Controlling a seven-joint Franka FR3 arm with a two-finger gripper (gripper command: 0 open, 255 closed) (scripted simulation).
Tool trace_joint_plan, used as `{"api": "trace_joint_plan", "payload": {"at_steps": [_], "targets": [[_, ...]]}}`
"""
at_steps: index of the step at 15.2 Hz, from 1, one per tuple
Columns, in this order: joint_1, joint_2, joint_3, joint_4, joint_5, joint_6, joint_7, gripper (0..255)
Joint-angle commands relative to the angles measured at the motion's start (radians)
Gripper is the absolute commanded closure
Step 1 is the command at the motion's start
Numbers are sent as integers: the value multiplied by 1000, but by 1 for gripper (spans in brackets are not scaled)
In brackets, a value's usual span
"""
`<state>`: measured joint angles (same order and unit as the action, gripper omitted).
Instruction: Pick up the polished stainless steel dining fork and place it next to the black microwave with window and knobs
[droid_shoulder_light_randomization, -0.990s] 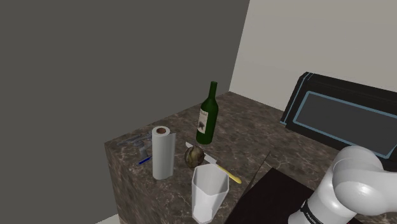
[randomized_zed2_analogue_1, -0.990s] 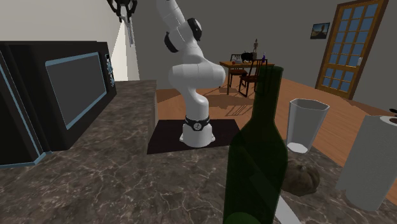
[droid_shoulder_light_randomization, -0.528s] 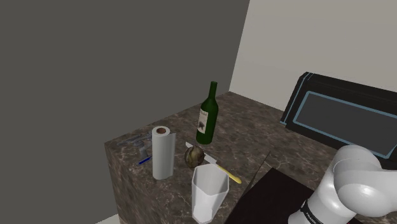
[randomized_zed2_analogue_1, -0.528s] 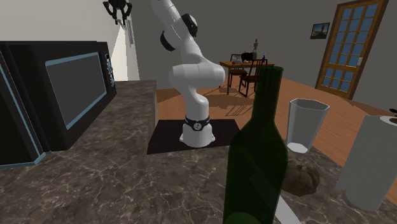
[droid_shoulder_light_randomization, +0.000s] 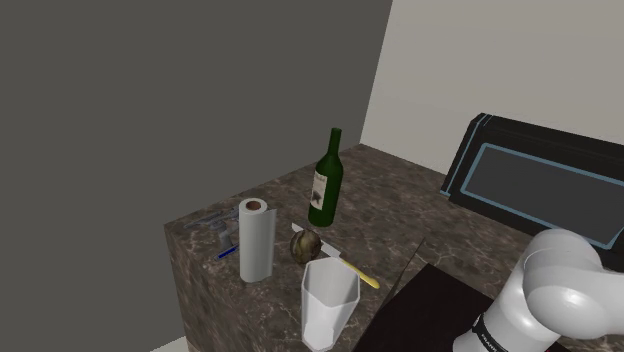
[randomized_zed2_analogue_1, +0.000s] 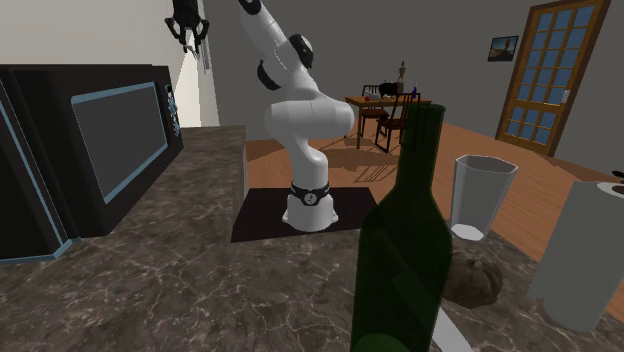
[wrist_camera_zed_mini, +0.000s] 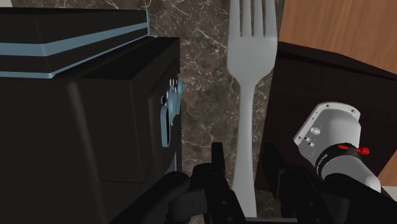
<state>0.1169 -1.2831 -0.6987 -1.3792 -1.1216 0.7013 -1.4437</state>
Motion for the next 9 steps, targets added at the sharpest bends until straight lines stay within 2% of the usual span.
{"api": "trace_joint_plan", "payload": {"at_steps": [1, 9], "targets": [[-14, -33, 0, -46, 0, 11, 12, 255], [-58, -146, -15, -199, -13, 52, 49, 255]]}}
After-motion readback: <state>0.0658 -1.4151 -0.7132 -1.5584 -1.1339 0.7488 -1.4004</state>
